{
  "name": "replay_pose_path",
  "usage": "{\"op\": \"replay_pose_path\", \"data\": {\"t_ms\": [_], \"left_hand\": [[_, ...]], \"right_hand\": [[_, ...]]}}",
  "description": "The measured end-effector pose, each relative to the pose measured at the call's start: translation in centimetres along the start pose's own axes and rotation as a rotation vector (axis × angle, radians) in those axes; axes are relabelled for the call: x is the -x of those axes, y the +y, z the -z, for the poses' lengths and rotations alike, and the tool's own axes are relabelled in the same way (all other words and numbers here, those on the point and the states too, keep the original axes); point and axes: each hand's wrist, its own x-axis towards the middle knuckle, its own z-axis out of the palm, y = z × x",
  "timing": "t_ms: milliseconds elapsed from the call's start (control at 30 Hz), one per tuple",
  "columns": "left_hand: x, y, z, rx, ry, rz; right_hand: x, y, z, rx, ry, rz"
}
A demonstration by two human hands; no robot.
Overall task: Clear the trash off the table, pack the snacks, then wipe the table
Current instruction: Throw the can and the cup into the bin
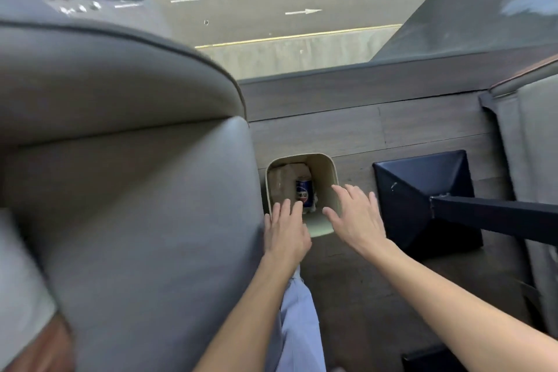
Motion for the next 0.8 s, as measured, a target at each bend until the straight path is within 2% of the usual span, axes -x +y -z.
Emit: {"op": "replay_pose_path", "data": {"t_ms": [167,300,400,600,667,800], "left_hand": [[12.0,5.8,6.7,-0.037,0.064,0.009],[21.7,10.3,10.7,-0.095,0.108,0.004],[27.6,14.3,12.5,-0.231,0.083,-0.082],[35.3,26.2,12.3,-0.568,0.085,-0.354],[37.6,30.8,10.6,-0.625,0.072,-0.435],[43.5,39.5,5.4,-0.742,0.053,-0.706]], "right_hand": [[11.8,-1.0,9.5,0.048,0.124,0.119],[22.0,0.4,15.2,-0.066,0.214,0.158],[29.2,3.3,18.2,-0.165,0.286,0.128],[41.5,12.2,20.8,-0.328,0.463,-0.078],[45.5,15.8,21.4,-0.382,0.515,-0.182],[55.1,23.9,21.3,-0.564,0.593,-0.410]]}}
